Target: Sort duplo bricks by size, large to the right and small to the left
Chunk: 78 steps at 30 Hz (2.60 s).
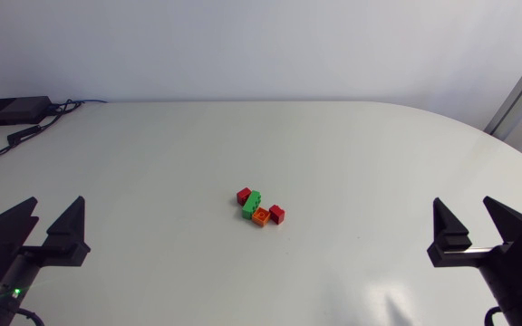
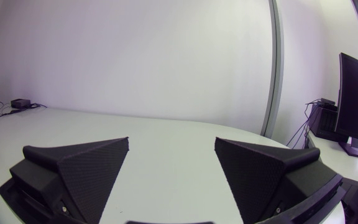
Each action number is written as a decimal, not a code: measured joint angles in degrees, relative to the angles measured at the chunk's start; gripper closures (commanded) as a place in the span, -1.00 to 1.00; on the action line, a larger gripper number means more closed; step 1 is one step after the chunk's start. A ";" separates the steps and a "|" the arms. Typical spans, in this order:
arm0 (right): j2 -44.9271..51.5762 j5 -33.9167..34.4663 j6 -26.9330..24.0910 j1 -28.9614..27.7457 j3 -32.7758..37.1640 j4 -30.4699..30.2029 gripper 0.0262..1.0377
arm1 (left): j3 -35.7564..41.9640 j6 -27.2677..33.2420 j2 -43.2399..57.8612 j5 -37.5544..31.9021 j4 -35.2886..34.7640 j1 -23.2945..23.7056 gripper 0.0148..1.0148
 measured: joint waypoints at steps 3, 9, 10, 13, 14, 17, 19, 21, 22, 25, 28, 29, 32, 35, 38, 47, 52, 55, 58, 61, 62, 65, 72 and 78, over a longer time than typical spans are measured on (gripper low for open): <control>0.00 0.02 0.00 0.02 0.00 0.00 -0.92 | 0.00 0.00 0.00 0.00 -0.02 0.00 -0.93; 0.00 0.02 0.00 0.02 -0.02 0.00 -0.92 | 0.00 0.00 0.00 0.00 -0.02 0.00 -0.93; 0.00 0.02 0.00 0.07 -0.02 0.00 -0.92 | 0.00 0.00 0.00 0.00 0.00 0.00 -0.93; 0.00 0.00 0.00 0.37 0.00 0.00 -0.92 | 0.00 0.00 0.00 0.00 -0.02 0.00 -0.93; 0.00 0.00 0.00 0.39 0.00 0.00 -0.92 | 0.00 0.00 0.00 0.00 0.00 0.00 -0.93; 0.00 0.00 0.00 0.39 -0.02 0.00 -0.92 | 0.00 0.00 0.00 0.00 -0.02 0.00 -0.93; 0.00 0.00 0.00 0.39 -0.02 0.00 -0.92 | 0.00 0.00 0.00 0.00 -0.02 0.00 -0.93; 0.00 0.00 0.00 0.39 -0.02 0.00 -0.92 | 0.00 0.00 0.00 0.00 -0.02 0.00 -0.93; 0.00 0.02 0.00 0.39 0.00 0.00 -0.92 | 0.00 0.00 0.00 0.00 -0.02 0.00 -0.93; 0.00 0.00 0.00 0.39 0.00 0.00 -0.92 | 0.00 0.02 0.00 0.00 -0.04 0.00 -0.92; 0.00 0.02 0.00 0.46 0.00 -0.07 -0.92 | 0.35 0.04 0.00 -0.02 -0.74 -0.11 -0.91; 0.00 0.02 0.00 0.70 0.00 -0.15 -0.92 | 0.68 0.07 0.02 -0.02 -1.18 -0.33 -0.90; 0.04 0.00 0.00 1.66 0.55 -0.94 -0.92 | 2.78 0.17 1.79 0.00 -1.73 -1.03 -0.89; 1.66 0.02 0.00 2.27 2.21 -1.75 -0.92 | 7.52 0.17 8.83 -0.02 -1.73 -1.18 -0.89; 6.27 0.02 0.00 2.32 5.84 -1.70 -0.92 | 12.74 0.15 17.14 -0.04 -1.55 -1.57 -0.89; 27.32 0.02 0.98 3.50 20.63 -1.64 -0.92 | 29.03 -1.11 44.24 -1.44 -2.64 -8.50 -0.88; 37.05 -0.26 3.45 6.93 26.01 -1.86 -0.92 | 41.35 -1.31 63.36 -2.21 -10.49 -11.21 -0.88; 41.94 -0.68 4.74 9.40 28.24 -2.80 -0.92 | 48.22 -0.68 73.68 -2.23 -16.92 -13.25 -0.88; 45.81 -0.85 5.55 10.67 29.70 -3.08 -0.92 | 54.27 3.74 82.93 -2.43 -21.49 -16.24 -0.88; 48.57 -1.33 6.56 11.69 30.34 -3.17 -0.92 | 57.96 6.36 89.18 -2.47 -23.45 -20.33 -0.88; 49.51 -1.77 6.84 11.85 30.45 -3.21 -0.92 | 59.10 6.64 90.77 -2.47 -24.33 -21.88 -0.88; 52.02 -2.71 7.04 12.00 30.67 -4.31 -0.92 | 63.58 6.71 95.89 -2.40 -26.23 -26.62 -0.88; 55.41 -8.20 5.14 13.25 31.98 -12.11 -0.92 | 73.50 6.23 107.03 -2.40 -28.20 -32.65 -0.88; 55.98 -18.32 3.52 12.31 33.68 -16.68 -0.92 | 78.07 5.97 112.67 -0.85 -28.72 -32.98 -0.74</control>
